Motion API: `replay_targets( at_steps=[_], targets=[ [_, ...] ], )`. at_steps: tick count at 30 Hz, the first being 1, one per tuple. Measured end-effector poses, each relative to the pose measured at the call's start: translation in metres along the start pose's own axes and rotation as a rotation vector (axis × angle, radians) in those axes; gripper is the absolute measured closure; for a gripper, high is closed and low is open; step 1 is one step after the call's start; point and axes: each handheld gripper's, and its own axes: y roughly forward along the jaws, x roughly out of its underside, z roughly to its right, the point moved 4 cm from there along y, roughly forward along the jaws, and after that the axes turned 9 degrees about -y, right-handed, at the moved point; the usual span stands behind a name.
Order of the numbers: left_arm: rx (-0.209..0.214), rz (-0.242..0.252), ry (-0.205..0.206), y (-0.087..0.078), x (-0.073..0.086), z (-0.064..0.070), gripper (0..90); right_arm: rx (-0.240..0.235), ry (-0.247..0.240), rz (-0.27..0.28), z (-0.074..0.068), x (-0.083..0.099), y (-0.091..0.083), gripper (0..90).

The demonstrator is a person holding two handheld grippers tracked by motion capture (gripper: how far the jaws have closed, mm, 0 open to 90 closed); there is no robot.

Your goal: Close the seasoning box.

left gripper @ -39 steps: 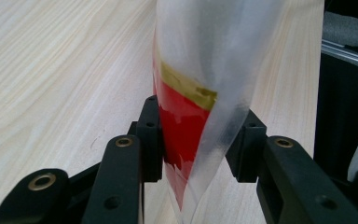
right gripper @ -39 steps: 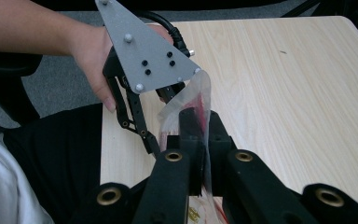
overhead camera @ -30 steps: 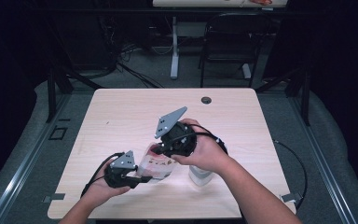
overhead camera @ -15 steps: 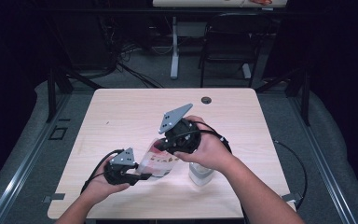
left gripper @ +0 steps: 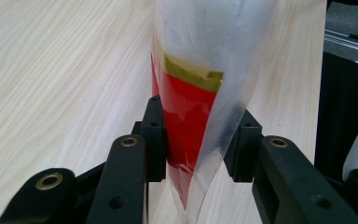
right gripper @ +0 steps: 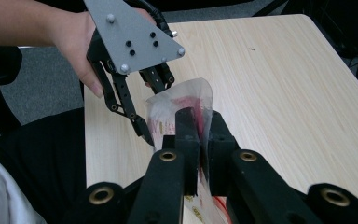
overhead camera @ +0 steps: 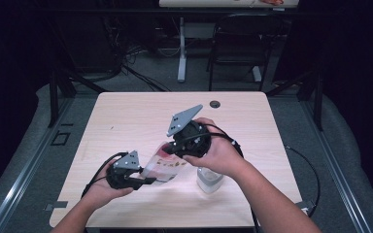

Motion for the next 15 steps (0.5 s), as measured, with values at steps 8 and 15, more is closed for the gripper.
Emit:
replay_targets(
  at_steps=[8,15],
  targets=[
    [0.002,-0.036,0.027,-0.011,-0.007,0.002,66.1,0.01,0.005,0.009,-0.003,-0.003,-0.008,88.6],
    [-0.005,-0.07,0.04,-0.015,-0.009,0.002,66.1,0.005,0.014,0.003,-0.004,0.001,-0.01,89.3]
  ],
)
